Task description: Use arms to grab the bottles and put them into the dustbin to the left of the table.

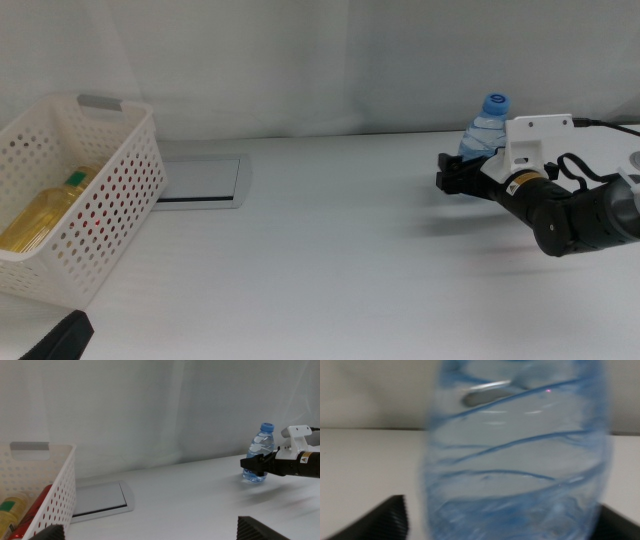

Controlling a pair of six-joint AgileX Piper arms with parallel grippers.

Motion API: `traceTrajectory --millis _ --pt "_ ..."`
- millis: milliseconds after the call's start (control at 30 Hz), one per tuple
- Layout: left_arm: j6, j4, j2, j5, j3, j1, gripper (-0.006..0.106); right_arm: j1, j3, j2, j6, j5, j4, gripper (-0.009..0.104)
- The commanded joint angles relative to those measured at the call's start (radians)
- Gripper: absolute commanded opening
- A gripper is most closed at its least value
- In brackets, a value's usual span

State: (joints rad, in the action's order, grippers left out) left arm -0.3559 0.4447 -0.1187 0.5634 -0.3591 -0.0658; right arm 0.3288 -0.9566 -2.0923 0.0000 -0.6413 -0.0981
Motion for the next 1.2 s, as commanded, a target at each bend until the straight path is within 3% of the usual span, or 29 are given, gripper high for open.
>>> traceTrajectory --millis 0,67,200,533,833,900,1167 --pt "0.01 0.014 -0.005 -0.001 0.005 -0.004 0.089 0.002 -0.018 -0.002 -0.008 0.018 0.001 0.071" --pt "0.01 0.014 -0.005 -0.001 0.005 -0.004 0.089 0.002 -0.023 -0.002 -0.008 0.03 0.001 0.052" --pt "0.01 0.015 -0.005 -0.001 0.005 -0.004 0.089 0.0 -0.023 -0.002 -0.024 0.029 0.001 -0.002" --pt "0.01 0.015 -0.005 0.006 0.005 -0.004 0.089 0.025 -0.026 0.118 -0.042 0.101 0.01 -0.002" --pt "0.01 0.015 -0.005 0.006 0.005 -0.004 0.089 0.209 0.12 0.36 -0.103 0.108 0.009 -0.002" --pt "0.01 0.015 -0.005 0.004 0.005 -0.004 0.089 0.305 0.206 0.421 -0.103 0.084 -0.027 -0.002" --pt "0.01 0.015 -0.005 0.002 0.005 -0.004 0.089 0.588 0.353 0.456 -0.188 0.004 -0.273 -0.002"
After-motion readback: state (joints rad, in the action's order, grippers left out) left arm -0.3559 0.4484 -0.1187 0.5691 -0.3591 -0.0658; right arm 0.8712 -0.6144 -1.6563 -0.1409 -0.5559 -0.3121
